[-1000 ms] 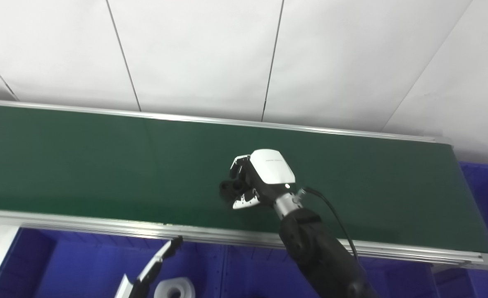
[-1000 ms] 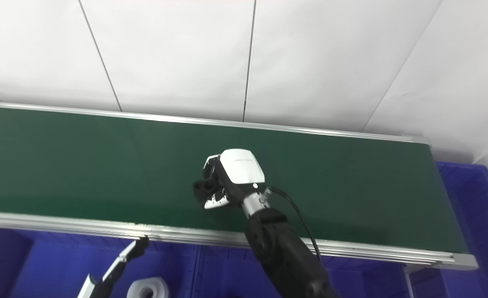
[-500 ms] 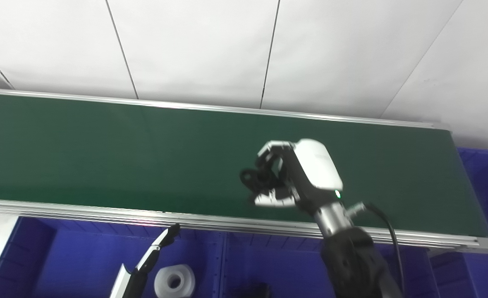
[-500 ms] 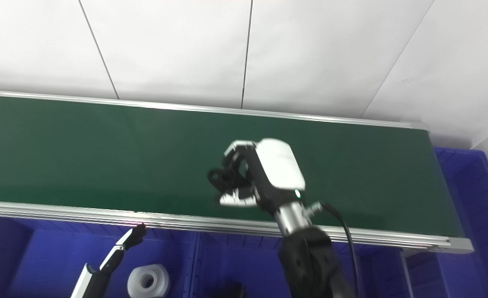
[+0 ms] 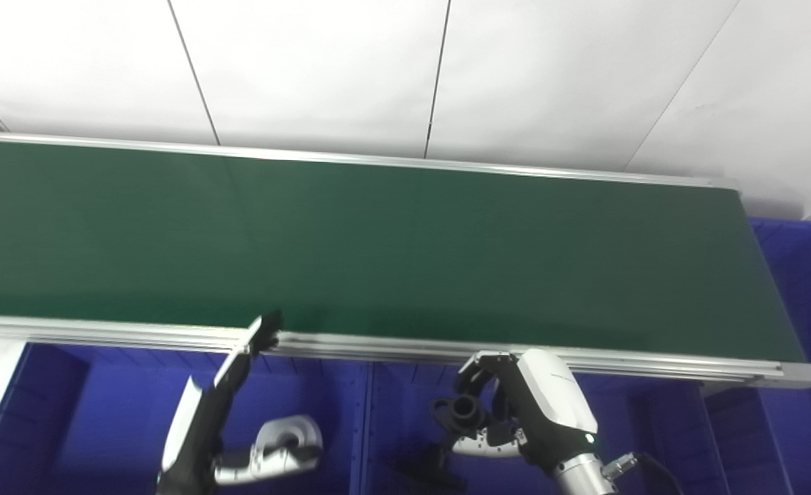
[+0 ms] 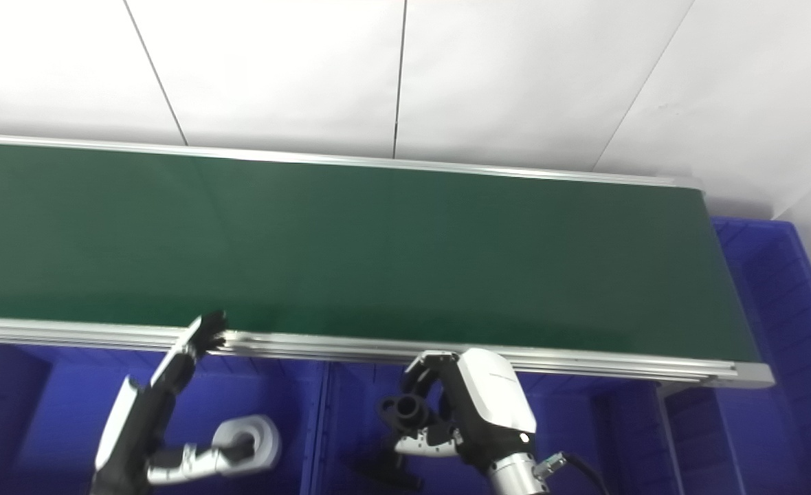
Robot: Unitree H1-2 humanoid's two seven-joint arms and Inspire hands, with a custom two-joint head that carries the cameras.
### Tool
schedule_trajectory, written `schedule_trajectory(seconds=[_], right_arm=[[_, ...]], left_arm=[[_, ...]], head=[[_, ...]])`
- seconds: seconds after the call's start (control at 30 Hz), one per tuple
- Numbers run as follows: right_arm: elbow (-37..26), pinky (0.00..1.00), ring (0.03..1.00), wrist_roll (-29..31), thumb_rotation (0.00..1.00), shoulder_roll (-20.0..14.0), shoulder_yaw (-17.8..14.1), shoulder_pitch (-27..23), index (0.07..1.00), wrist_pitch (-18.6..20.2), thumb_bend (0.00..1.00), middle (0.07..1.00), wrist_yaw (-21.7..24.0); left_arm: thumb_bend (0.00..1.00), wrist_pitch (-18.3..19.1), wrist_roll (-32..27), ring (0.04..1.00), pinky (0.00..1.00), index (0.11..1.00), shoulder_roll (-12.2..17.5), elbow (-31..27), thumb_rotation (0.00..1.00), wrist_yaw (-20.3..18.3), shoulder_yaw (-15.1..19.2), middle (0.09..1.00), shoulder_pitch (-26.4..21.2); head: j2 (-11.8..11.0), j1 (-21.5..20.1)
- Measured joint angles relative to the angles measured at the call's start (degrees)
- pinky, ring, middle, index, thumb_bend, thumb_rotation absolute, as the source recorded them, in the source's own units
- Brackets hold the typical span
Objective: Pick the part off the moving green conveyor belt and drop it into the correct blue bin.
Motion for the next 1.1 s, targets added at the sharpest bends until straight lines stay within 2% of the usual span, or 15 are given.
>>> schedule_trajectory(seconds=[0.07,0.17,0.27,0.43,0.57,0.6,0.63,0.67,0.73,0.8,0.9,1.0,1.1], right_arm=[[2.0,0.17,0.248,-0.2,0.0,-0.6,-0.5,0.1,0.487,0.0,0.53,0.471,-0.1],[3.6,0.18,0.254,-0.4,0.0,-1.2,-0.7,-0.1,0.487,0.0,0.53,0.472,0.0],[7.4,0.18,0.261,-0.6,0.0,-1.2,-0.9,-1.3,0.487,0.0,0.53,0.472,0.5],[10.4,0.2,0.286,-1.9,0.0,-1.0,-0.9,-2.6,0.489,0.6,0.53,0.475,0.6],[10.4,0.19,0.289,-5.4,0.0,-0.9,-0.1,-2.8,0.494,1.7,0.53,0.476,2.3],[10.0,0.26,0.397,-6.2,0.0,-0.8,0.0,-2.6,0.654,2.3,0.54,0.486,3.5],[9.0,0.43,0.572,-6.7,0.19,-0.8,0.2,-2.3,0.724,3.4,0.6,0.639,5.3],[7.8,0.59,0.713,-7.3,0.32,-0.6,0.2,-1.9,0.781,4.3,0.65,0.758,6.7],[5.5,0.75,0.857,-7.2,0.44,-0.5,0.0,-1.0,0.85,5.0,0.71,0.882,8.2],[3.2,0.78,0.884,-5.6,0.45,-0.4,-0.5,0.5,0.859,4.9,0.72,0.899,8.1],[0.0,0.8,0.922,-2.5,0.48,0.3,-1.5,4.3,0.877,3.7,0.74,0.933,4.3],[-1.7,0.89,0.956,-1.4,0.51,0.8,-1.5,7.5,0.903,2.9,0.77,0.964,1.7],[-4.0,0.9,0.97,-0.3,0.51,1.5,-1.2,10.7,0.914,2.0,0.78,0.981,-0.2]], left_arm=[[0.6,0.0,-0.7,0.881,0.82,0.917,-0.9,0.0,0.41,-3.2,2.8,0.923,0.8],[0.61,0.0,-1.2,0.878,0.81,0.918,-2.7,-0.1,0.44,-8.1,6.6,0.919,2.4],[0.6,0.0,-1.4,0.874,0.8,0.916,-3.8,-0.8,0.41,-12.1,10.2,0.916,4.3],[0.58,0.0,-2.7,0.88,0.82,0.916,-5.3,-1.6,0.38,-17.7,14.7,0.92,7.3],[0.58,0.0,-3.2,0.88,0.82,0.916,-7.0,-1.8,0.39,-21.7,17.7,0.92,8.9],[0.59,0.0,-3.2,0.88,0.82,0.914,-7.3,-1.8,0.39,-22.5,18.3,0.918,9.1],[0.59,0.0,-3.2,0.88,0.81,0.914,-7.6,-1.8,0.4,-23.3,19.2,0.918,9.5],[0.59,0.0,-3.2,0.884,0.82,0.916,-7.8,-1.8,0.4,-24.0,19.8,0.922,9.6],[0.59,0.0,-3.9,0.886,0.82,0.916,-8.2,-1.9,0.4,-25.7,21.0,0.925,10.1],[0.59,0.0,-4.4,0.887,0.82,0.913,-8.9,-2.3,0.39,-27.5,22.3,0.925,10.8],[0.59,0.0,-4.3,0.889,0.81,0.913,-9.8,-3.4,0.4,-28.9,23.4,0.926,11.7],[0.59,0.0,-4.3,0.894,0.82,0.917,-10.3,-3.4,0.39,-30.2,24.4,0.928,12.5],[0.6,0.0,-4.5,0.897,0.83,0.919,-10.8,-3.3,0.38,-31.8,25.5,0.929,12.5]], head=[[0.0,0.0],[1.3,0.5],[1.8,0.5],[2.0,0.9],[2.4,1.0],[2.2,0.9],[2.2,0.9],[2.2,0.8],[1.9,0.8],[1.9,0.8],[1.7,0.7],[1.4,0.5],[1.1,0.4]])
